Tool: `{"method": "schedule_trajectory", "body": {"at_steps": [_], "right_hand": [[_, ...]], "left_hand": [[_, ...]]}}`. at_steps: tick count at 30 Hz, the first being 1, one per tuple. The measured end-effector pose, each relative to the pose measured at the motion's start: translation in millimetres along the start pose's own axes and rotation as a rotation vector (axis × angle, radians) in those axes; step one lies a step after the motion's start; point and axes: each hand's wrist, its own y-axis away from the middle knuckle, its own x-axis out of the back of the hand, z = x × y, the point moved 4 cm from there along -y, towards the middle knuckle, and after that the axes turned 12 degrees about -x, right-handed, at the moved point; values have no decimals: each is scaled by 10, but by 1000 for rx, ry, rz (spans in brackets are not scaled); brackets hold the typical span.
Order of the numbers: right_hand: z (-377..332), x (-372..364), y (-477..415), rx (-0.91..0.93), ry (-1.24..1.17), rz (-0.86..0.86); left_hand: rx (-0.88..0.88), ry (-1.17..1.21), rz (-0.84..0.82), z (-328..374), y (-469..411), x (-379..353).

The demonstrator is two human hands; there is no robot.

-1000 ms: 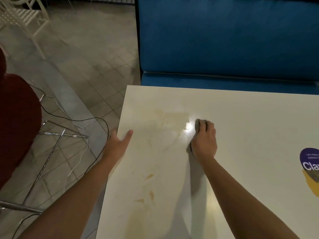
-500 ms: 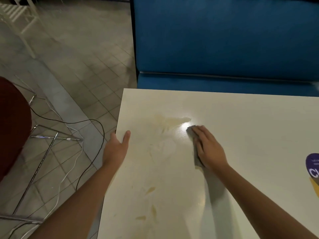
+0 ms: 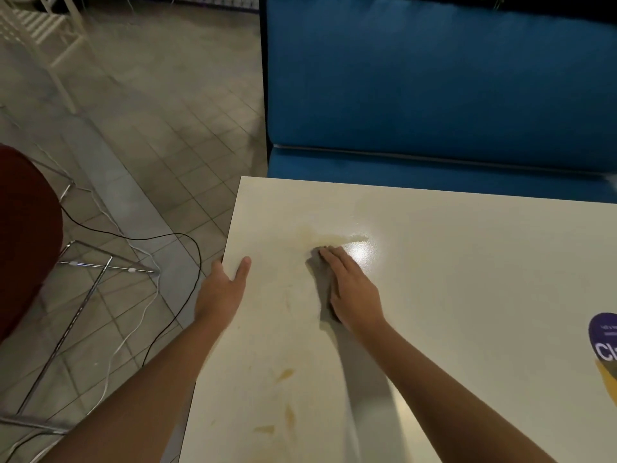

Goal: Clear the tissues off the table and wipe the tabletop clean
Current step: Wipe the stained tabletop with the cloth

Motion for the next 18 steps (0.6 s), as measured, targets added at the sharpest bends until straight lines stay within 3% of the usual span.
{"method": "schedule_trajectory", "body": {"at_steps": [9,15,18], "right_hand": [[694,560,-379,-210,109,258],[536,168,-671,-309,247,186],[179,-48,-708,-244,186,156]], "left_hand": [[93,68,-20,-17,-313,-29],[30,-7,-1,-5,-329,-15],[14,-26,5,7,-345,-11]]}}
